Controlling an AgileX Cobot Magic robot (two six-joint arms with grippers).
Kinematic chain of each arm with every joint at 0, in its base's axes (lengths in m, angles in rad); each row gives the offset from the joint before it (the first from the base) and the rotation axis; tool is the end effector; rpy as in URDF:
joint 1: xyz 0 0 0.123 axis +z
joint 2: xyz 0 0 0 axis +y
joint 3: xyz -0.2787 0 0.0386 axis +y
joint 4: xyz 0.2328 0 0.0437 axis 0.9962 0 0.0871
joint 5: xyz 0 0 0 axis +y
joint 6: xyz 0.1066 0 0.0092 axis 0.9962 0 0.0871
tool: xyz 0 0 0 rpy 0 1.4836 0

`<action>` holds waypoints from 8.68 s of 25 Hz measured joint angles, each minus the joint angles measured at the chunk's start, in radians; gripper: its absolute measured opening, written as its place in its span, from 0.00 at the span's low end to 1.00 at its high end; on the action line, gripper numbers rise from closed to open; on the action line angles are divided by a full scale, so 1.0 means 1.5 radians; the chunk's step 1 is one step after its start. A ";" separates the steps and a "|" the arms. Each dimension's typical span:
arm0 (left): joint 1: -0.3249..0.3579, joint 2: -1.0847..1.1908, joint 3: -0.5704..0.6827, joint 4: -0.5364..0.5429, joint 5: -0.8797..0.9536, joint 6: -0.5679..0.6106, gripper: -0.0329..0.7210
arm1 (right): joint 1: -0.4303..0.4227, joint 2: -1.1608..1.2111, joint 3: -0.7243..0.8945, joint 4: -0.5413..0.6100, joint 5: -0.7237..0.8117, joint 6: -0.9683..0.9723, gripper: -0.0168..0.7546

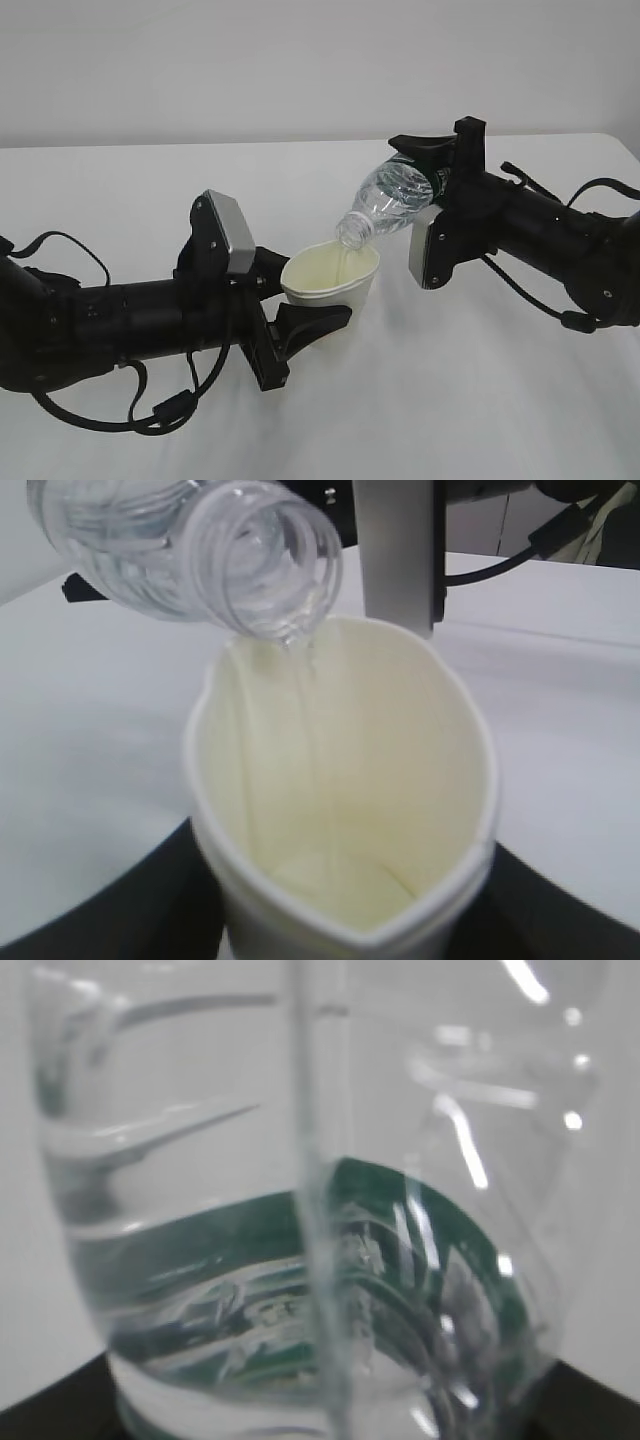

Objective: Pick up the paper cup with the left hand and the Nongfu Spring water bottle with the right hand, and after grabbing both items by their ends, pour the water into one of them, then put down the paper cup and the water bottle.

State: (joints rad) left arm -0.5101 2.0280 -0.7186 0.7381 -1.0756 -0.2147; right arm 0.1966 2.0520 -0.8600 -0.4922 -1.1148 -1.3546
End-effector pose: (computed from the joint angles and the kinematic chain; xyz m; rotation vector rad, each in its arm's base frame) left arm 0.2683 -0.2227 0.1183 1.0467 1.5524 -0.8040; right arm 0.3704 0.1200 0.1479 -1.4780 0.7487 -0.7179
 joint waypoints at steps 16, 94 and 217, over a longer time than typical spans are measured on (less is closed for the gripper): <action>0.000 0.000 0.000 0.001 0.004 0.000 0.59 | 0.000 -0.012 0.000 0.001 0.000 -0.015 0.62; 0.000 0.000 0.000 0.014 0.005 0.000 0.59 | 0.002 -0.025 0.000 0.009 -0.003 -0.027 0.61; 0.000 0.000 0.000 -0.005 -0.001 0.000 0.59 | 0.004 -0.041 0.000 0.015 -0.003 -0.044 0.61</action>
State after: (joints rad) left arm -0.5101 2.0280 -0.7186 0.7311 -1.0770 -0.2147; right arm 0.2023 1.9905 -0.8600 -0.4699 -1.1186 -1.4211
